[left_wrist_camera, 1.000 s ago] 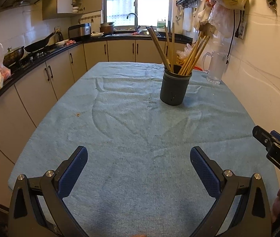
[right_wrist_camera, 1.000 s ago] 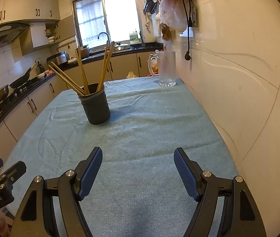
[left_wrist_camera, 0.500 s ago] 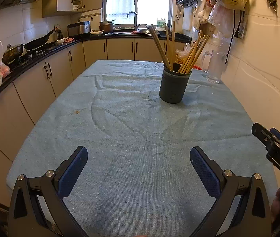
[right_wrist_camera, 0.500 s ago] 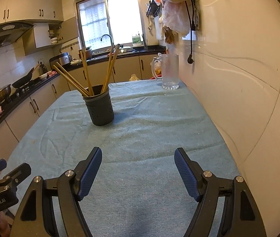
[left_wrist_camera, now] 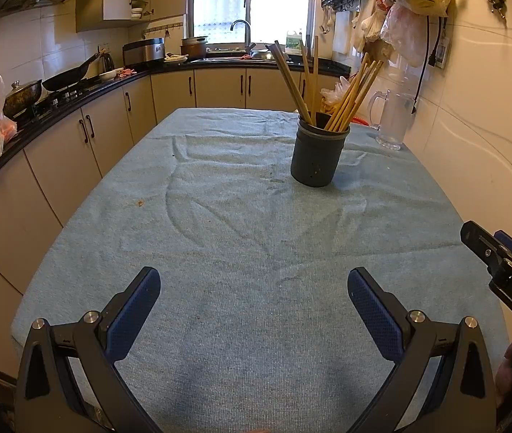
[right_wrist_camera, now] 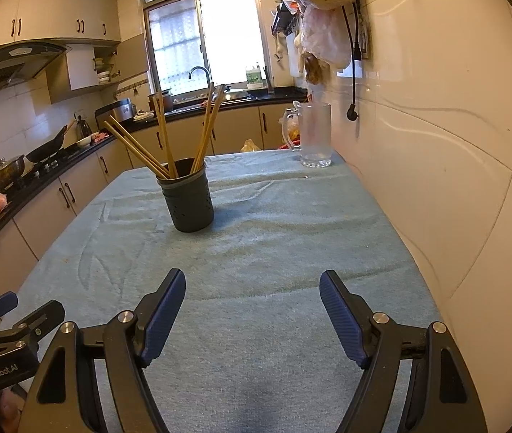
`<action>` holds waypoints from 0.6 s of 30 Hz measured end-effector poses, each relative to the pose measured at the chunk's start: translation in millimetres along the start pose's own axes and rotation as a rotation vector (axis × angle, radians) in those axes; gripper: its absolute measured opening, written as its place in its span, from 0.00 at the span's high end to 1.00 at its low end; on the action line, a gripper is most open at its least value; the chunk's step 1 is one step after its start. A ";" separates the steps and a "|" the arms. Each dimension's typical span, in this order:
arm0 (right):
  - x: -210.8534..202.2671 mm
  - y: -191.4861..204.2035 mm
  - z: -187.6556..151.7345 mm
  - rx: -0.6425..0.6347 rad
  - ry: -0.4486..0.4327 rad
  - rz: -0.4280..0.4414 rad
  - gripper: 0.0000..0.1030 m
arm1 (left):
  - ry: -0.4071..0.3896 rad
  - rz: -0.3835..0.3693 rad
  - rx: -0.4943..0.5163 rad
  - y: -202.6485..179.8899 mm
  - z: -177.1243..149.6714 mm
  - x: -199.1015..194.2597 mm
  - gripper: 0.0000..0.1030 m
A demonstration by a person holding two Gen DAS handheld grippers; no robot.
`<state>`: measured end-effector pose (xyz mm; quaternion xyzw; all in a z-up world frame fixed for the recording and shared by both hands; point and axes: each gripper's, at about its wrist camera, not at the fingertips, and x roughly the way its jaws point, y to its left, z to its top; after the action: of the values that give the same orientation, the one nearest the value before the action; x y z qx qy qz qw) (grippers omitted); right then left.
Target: Organize utensils
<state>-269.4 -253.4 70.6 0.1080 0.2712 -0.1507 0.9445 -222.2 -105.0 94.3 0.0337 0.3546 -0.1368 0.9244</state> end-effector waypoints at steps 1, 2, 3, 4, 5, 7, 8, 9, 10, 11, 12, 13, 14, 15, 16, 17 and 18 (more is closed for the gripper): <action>0.3 0.2 0.3 0.000 0.000 0.001 0.21 | 0.001 0.000 0.001 0.2 0.2 0.1 0.00; 0.9 0.3 0.1 0.000 0.001 0.002 0.21 | 0.001 -0.001 0.002 0.2 0.0 0.5 0.00; 1.4 0.2 -0.3 0.001 0.003 0.001 0.21 | 0.002 -0.002 0.002 0.1 -0.3 0.6 0.00; 0.9 0.5 -0.4 0.001 0.003 0.001 0.21 | 0.003 -0.002 0.003 0.1 -0.3 0.8 0.00; 1.3 0.4 -0.6 0.002 0.005 0.002 0.21 | 0.004 -0.003 0.005 -0.3 -0.7 1.3 0.00; 1.9 0.3 -1.0 0.003 0.007 0.002 0.21 | 0.006 -0.003 0.008 -0.8 -0.6 1.5 0.00; 2.2 0.5 -1.1 0.003 0.008 0.003 0.20 | 0.007 -0.003 0.009 -1.1 -0.6 1.7 0.00; 2.6 0.7 -1.2 0.002 0.009 0.004 0.20 | 0.007 -0.004 0.009 -1.1 -0.5 1.6 0.00; 2.9 0.6 -1.1 0.002 0.009 0.004 0.20 | 0.008 -0.003 0.008 -1.2 -0.5 1.6 0.00; 3.3 0.8 -1.3 0.002 0.010 0.004 0.20 | 0.009 -0.003 0.009 -1.4 -0.6 2.0 0.00; 3.8 0.9 -1.3 0.002 0.012 0.004 0.20 | 0.010 -0.003 0.009 -1.6 -0.4 2.4 0.00; 4.3 0.3 -1.3 0.002 0.012 0.004 0.20 | 0.011 -0.002 0.009 -1.8 -0.2 2.8 0.00; 4.9 0.3 -1.6 0.003 0.014 0.003 0.20 | 0.012 0.001 0.010 -2.1 -0.3 3.2 0.00; 5.5 0.3 -1.9 0.005 0.015 0.003 0.20 | 0.011 0.006 0.012 -2.5 -0.3 3.7 0.00; 6.7 -0.1 -2.2 0.007 0.017 0.003 0.20 | 0.011 0.008 0.014 -3.0 -0.4 4.4 0.00; 7.6 -0.3 -2.4 0.008 0.020 0.003 0.20 | 0.011 0.010 0.016 -3.3 -0.3 4.9 0.00; 8.7 -0.6 -2.8 0.009 0.023 0.003 0.20 | 0.012 0.010 0.018 -3.9 -0.4 5.7 0.00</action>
<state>-263.9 -255.1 63.5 0.1143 0.2811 -0.1493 0.9411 -219.5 -110.0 90.4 0.0445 0.3589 -0.1349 0.9225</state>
